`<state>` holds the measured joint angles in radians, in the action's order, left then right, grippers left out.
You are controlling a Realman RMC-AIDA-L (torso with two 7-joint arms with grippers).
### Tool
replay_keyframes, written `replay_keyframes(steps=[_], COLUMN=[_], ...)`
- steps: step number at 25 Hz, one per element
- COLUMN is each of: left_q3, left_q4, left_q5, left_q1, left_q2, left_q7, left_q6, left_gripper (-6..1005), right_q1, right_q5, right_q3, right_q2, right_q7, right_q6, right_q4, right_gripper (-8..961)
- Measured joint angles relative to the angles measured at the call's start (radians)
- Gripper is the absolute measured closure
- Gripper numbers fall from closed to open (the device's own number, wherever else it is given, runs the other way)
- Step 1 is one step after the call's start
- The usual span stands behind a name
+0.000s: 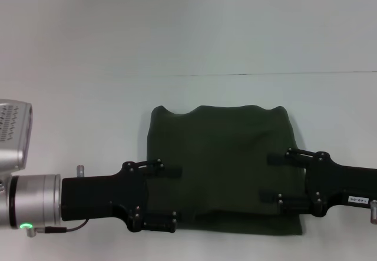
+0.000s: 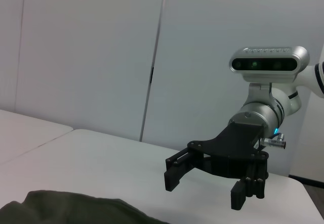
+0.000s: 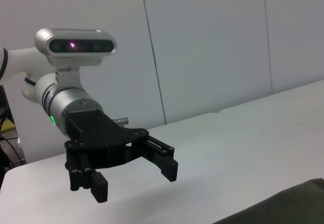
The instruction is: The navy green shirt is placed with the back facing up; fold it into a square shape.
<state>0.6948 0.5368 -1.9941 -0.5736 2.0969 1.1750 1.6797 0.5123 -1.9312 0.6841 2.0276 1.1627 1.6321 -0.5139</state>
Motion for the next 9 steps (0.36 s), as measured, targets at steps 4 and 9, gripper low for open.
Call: replay_keyframes(steps=[4,9], left_q3=[0.000,0.000], left_q4=[0.000,0.000], left_q5=[0.000,0.000], left_q1=[0.000,0.000], left_q2=[0.000,0.000], left_q7=[0.001,0.001], left_q6=[0.000,0.000], left_gripper=[108,108], right_q1=[0.000,0.000], right_q5=[0.000,0.000], right_q3=[0.000,0.000], right_q2=[0.000,0.000], right_q7=[0.000,0.000], right_q6=[0.000,0.002], right_q4=[0.000,0.000], right_gripper=[67,67])
